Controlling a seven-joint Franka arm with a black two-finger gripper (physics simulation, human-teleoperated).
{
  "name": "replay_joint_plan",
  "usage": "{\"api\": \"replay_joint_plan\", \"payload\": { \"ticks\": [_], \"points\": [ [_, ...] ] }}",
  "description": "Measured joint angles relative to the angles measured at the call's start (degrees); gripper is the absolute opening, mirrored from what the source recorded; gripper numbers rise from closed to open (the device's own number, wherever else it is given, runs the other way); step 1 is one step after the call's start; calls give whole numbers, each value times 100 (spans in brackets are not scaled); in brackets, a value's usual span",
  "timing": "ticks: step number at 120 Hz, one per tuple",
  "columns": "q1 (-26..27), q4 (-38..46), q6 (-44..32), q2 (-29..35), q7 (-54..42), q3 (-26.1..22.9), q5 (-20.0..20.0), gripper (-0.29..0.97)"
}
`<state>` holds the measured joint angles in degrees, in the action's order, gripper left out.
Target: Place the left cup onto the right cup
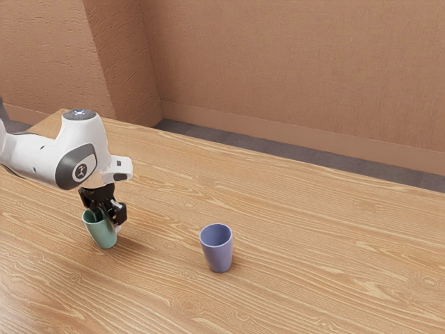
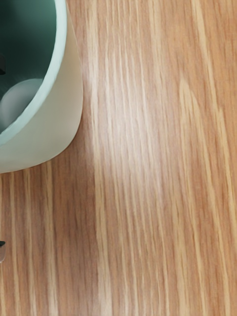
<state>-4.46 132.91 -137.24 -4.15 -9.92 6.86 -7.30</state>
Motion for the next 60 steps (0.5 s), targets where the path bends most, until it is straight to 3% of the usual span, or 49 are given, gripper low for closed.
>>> {"api": "replay_joint_plan", "payload": {
  "ticks": [60],
  "points": [
    [0,0,-28,-19,-4,0,2,9]
  ]
}}
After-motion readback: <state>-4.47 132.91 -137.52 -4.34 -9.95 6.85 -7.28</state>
